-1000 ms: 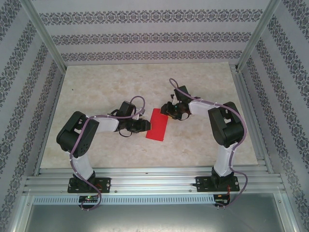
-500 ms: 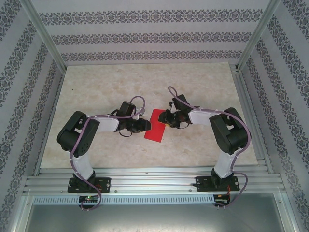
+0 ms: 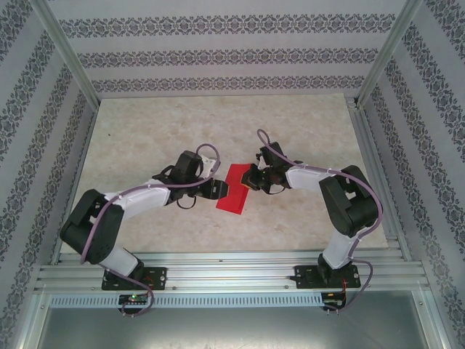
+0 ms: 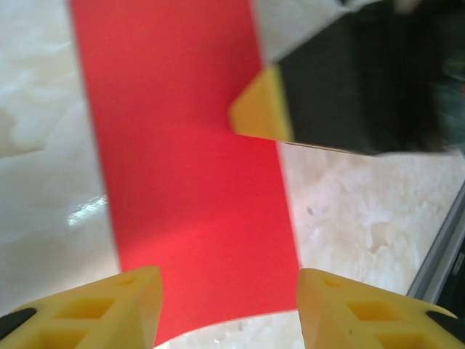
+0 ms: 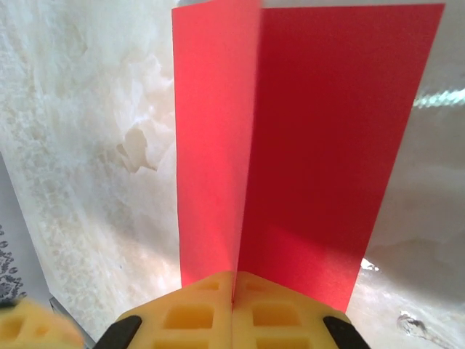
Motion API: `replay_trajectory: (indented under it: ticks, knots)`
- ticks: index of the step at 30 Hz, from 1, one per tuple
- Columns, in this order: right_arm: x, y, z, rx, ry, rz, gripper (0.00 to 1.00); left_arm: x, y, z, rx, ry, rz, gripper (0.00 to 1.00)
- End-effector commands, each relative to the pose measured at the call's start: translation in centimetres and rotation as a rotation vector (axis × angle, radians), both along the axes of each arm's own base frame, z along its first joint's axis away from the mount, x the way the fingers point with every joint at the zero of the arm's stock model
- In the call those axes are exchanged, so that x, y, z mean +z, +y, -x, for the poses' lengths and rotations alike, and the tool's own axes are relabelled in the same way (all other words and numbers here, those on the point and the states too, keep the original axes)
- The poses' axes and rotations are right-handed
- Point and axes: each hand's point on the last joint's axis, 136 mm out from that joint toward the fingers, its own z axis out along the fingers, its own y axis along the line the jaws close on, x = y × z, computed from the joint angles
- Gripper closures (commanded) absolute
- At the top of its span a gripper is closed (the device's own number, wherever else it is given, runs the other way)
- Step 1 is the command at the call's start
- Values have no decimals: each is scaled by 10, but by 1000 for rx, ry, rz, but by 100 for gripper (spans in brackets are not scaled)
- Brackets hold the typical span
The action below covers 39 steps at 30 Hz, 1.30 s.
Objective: Fold a paper plane with a square sheet of paper (fold left side to right side)
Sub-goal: Rotate the paper at the center of the table, then fold the triangle a second time at the center of the table.
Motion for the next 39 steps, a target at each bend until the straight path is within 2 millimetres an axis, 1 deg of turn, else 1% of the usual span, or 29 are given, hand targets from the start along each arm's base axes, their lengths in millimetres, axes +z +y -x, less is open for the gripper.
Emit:
replay_trajectory:
  ticks: [1, 5, 9, 11, 16, 23, 25, 28, 31, 34, 39]
  knots:
    - [12, 7, 1, 13, 26, -27, 96, 0, 1, 23, -150, -148, -154, 44]
    - [13, 4, 1, 21, 36, -7, 97, 2, 0, 39, -215, -240, -209, 40]
    - [14, 3, 0, 22, 51, -7, 96, 1, -12, 49, -271, -295, -231, 38]
    - [13, 3, -1, 23, 57, -7, 96, -1, -18, 50, -294, -312, -261, 37]
    - [12, 4, -1, 27, 63, -10, 95, -18, -31, 51, -351, -329, -375, 37]
    - [11, 5, -1, 30, 71, -9, 94, -28, -43, 45, -367, -375, -470, 38]
    - [11, 5, -1, 29, 71, -8, 94, -29, -44, 42, -364, -385, -495, 42]
    - [10, 4, -1, 31, 73, -3, 94, -33, -45, 40, -366, -390, -522, 50]
    - [9, 4, -1, 32, 72, 2, 93, -34, -44, 41, -372, -384, -526, 65]
    - [9, 2, 0, 35, 73, 15, 91, -32, -45, 44, -380, -380, -515, 75]
    - [11, 2, -2, 44, 61, 23, 88, -26, -47, 47, -384, -374, -489, 87]
